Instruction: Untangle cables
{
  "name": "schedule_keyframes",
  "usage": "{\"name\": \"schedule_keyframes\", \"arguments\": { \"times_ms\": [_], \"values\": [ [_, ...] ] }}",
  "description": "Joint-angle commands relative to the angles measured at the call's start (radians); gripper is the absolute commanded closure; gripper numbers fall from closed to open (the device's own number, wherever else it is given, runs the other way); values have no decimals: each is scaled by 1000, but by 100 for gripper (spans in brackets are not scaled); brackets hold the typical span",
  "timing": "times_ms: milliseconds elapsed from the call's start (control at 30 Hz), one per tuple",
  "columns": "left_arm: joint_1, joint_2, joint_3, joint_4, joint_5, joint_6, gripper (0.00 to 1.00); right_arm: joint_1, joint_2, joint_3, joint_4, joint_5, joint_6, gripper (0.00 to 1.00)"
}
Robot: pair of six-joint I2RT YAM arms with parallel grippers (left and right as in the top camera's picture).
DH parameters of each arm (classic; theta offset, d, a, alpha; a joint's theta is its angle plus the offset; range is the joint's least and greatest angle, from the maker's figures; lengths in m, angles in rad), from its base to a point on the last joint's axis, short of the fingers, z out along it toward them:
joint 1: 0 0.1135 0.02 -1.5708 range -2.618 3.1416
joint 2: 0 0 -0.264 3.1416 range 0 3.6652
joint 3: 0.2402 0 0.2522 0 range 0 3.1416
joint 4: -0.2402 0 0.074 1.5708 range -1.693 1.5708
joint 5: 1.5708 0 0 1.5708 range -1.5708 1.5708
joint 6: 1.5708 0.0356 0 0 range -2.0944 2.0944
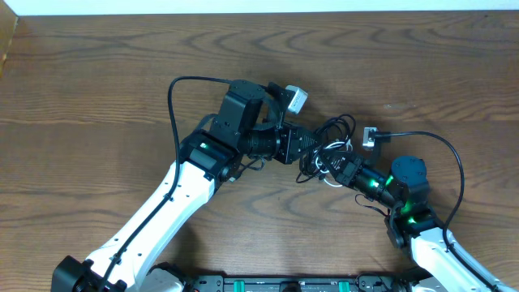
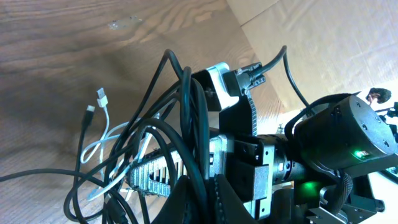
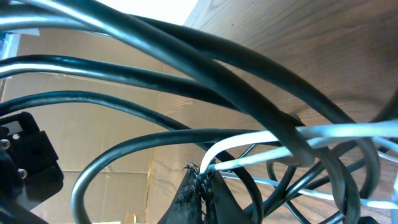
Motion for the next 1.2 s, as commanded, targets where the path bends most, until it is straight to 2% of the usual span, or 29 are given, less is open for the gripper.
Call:
{"name": "schedule_keyframes", "arguments": {
  "times_ms": [0, 200, 333, 600, 900, 1167],
  "values": [
    [-2, -14, 16, 5, 20, 14, 92, 6, 3, 3, 35, -19, -4, 99],
    [-2, -14, 16, 5, 19, 14, 92, 6, 3, 3, 201, -89, -3, 99],
    [-2, -14, 16, 5, 10, 14, 93, 6, 3, 3, 213, -99, 8, 99],
    [-1, -14, 16, 5, -149, 13, 92, 5, 2, 3, 252, -227, 12, 99],
    [31, -14, 16, 2, -153, -13, 92, -19, 3, 3, 153, -217, 11, 99],
    [105, -14, 16, -66, -152, -59, 92, -159, 2, 3, 61, -211, 11, 99]
  ]
}}
